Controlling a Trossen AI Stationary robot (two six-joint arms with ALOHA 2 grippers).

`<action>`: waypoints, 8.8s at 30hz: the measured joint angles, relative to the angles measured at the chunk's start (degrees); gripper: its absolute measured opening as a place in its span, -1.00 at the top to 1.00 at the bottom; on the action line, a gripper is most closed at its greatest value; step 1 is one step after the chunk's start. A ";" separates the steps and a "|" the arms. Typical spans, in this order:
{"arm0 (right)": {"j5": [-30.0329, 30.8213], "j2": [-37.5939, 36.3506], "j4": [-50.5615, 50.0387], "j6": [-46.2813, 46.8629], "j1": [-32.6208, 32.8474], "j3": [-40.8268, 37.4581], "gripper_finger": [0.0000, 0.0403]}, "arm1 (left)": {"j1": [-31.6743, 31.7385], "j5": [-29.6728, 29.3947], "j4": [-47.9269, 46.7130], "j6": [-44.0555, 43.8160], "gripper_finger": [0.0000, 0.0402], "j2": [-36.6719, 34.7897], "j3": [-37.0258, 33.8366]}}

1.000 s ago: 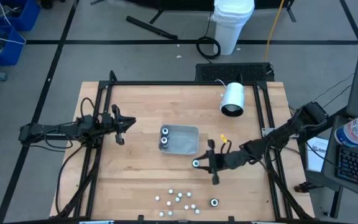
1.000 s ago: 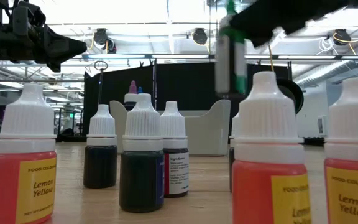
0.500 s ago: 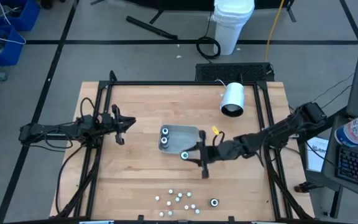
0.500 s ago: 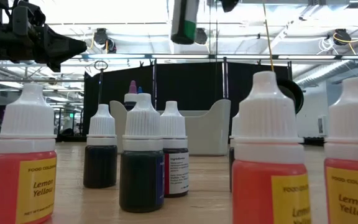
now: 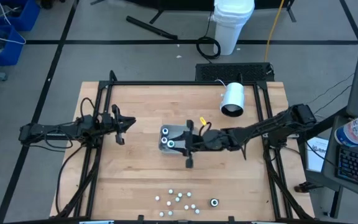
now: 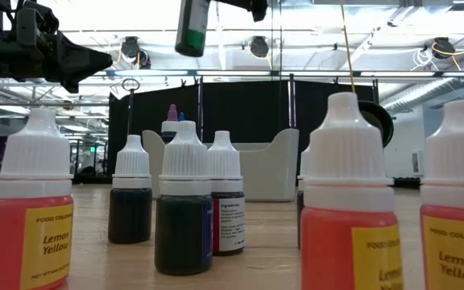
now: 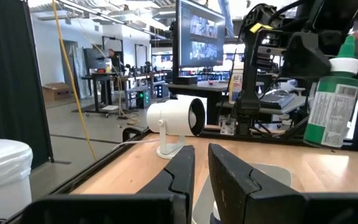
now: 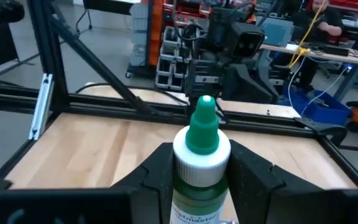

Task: Pick & Place food coloring
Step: Put the big green food coloring bottle into the gray bin, then put the black food coloring bottle into the gray bin

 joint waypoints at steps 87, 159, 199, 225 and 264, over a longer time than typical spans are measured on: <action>5.28 11.78 15.93 13.48 -7.80 -12.86 0.43 | 0.00 0.01 -0.15 -0.04 0.75 0.00 0.00; 6.90 17.42 18.15 12.04 -8.44 -11.59 0.26 | 0.05 -0.07 -0.30 0.36 0.75 -0.02 0.00; 7.80 17.44 22.11 12.06 -8.41 -11.66 0.44 | 0.05 -0.02 -0.30 0.33 0.75 0.00 0.00; 8.36 17.86 24.88 8.87 -8.41 -11.65 0.08 | 0.05 0.00 -0.32 0.33 0.75 0.00 0.00; 47.74 -24.30 48.11 -18.53 36.29 -51.00 0.31 | 0.03 0.04 -0.32 0.93 0.75 -0.02 0.00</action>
